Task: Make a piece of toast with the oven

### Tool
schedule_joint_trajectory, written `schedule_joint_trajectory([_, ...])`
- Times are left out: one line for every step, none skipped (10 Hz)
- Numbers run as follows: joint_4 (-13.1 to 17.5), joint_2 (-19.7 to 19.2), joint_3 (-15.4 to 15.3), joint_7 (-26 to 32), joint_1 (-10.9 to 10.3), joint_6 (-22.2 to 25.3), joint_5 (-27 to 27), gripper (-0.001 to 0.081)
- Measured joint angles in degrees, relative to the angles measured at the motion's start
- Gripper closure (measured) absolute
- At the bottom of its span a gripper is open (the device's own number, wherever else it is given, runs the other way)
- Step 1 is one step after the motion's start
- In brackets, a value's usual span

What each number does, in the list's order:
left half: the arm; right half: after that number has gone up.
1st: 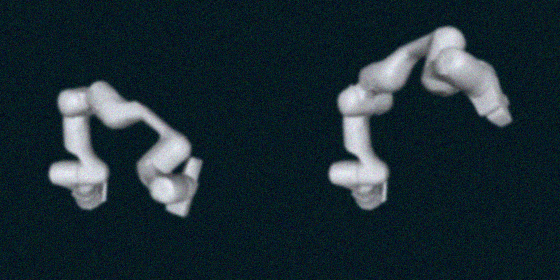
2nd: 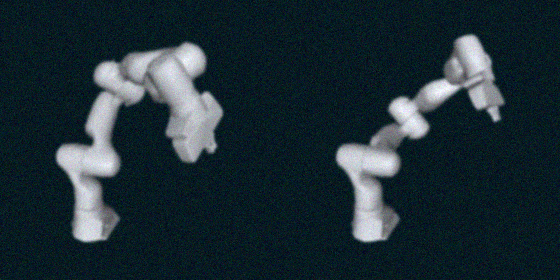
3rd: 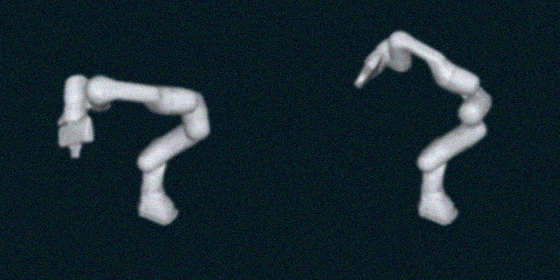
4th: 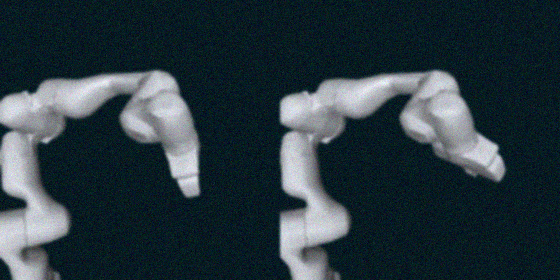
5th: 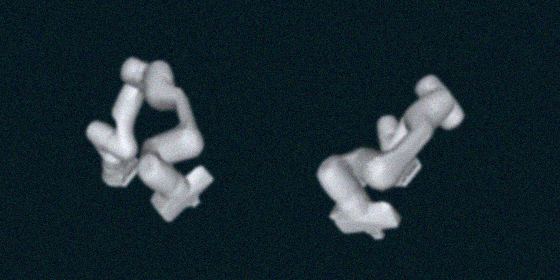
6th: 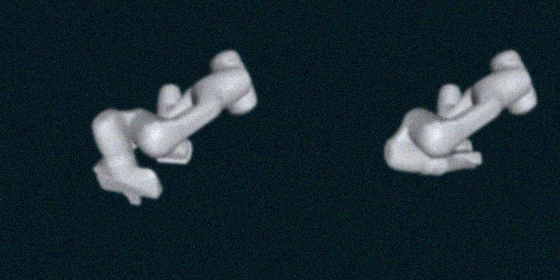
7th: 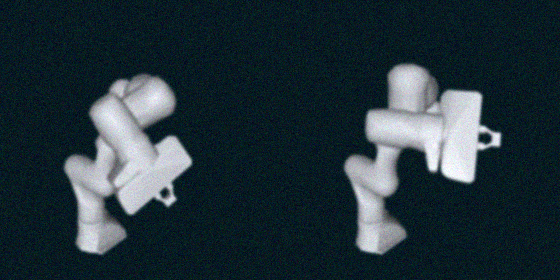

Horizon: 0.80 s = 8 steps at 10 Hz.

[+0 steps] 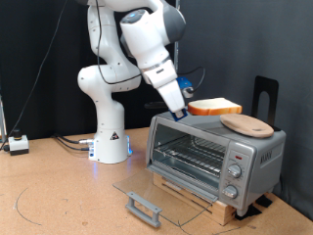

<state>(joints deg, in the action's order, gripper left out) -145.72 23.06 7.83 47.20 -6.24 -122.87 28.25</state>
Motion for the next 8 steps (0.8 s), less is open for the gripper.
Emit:
schedule_joint_trajectory([0.2,0.0,1.2,0.5,1.3,1.0,-1.3,0.0409])
schedule_joint_trajectory([0.2,0.0,1.6,0.8,2.0,1.3,-1.7,0.0409])
schedule_joint_trajectory([0.1,-0.1,1.6,0.8,1.9,1.3,-1.7,0.0409])
schedule_joint_trajectory([-0.2,-0.1,2.0,2.6,2.0,1.4,-1.7,0.0409])
schedule_joint_trajectory([-0.6,-0.1,3.2,5.4,2.5,2.3,-2.8,0.0409])
schedule_joint_trajectory([-0.8,-0.2,4.8,8.2,3.3,2.7,-3.4,0.0409])
schedule_joint_trajectory([-0.8,-0.3,6.4,10.3,4.3,3.0,-4.0,0.0409])
schedule_joint_trajectory([-0.8,-0.3,7.8,11.5,5.3,3.5,-5.0,0.0409])
